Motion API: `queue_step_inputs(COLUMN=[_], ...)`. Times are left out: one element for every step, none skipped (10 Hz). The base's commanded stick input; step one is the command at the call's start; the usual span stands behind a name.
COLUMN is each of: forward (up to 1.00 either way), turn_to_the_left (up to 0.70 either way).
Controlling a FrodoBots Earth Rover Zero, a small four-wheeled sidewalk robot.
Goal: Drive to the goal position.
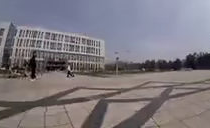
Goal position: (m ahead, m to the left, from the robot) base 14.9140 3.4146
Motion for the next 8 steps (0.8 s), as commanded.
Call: queue_step_inputs(forward=[0.85, 0.85, 0.85, 0.85, 0.85, 0.85, 0.85, 0.85], turn_to_the_left=[0.34, 0.20, 0.00, 0.00, 0.00, 0.00, 0.00, 0.00])
